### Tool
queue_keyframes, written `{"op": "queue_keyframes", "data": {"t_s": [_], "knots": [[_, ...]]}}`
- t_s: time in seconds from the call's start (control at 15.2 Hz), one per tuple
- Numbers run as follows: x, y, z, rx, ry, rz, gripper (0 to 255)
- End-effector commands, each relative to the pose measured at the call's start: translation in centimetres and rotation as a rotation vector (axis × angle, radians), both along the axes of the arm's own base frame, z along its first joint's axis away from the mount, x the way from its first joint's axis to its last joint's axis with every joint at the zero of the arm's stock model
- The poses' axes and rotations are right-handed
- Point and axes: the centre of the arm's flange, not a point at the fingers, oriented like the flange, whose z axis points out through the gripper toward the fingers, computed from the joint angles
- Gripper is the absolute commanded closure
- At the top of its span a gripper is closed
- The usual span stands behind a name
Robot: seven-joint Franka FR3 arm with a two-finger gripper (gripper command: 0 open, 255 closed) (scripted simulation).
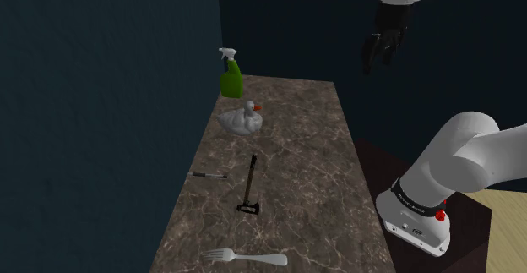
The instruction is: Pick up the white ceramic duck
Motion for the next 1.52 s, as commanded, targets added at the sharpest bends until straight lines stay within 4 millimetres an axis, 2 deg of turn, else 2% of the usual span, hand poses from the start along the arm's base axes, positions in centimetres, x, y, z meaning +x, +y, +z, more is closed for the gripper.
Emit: {"op": "queue_keyframes", "data": {"t_s": [0.0, 0.73, 1.45], "knots": [[0.0, 0.0, 0.0, 0.0, 0.0, 0.0, 0], [11.2, 4.9, -6.9, 0.039, -0.02, 0.053, 0], [22.3, 10.6, -13.4, 0.077, -0.04, 0.107, 0]]}}
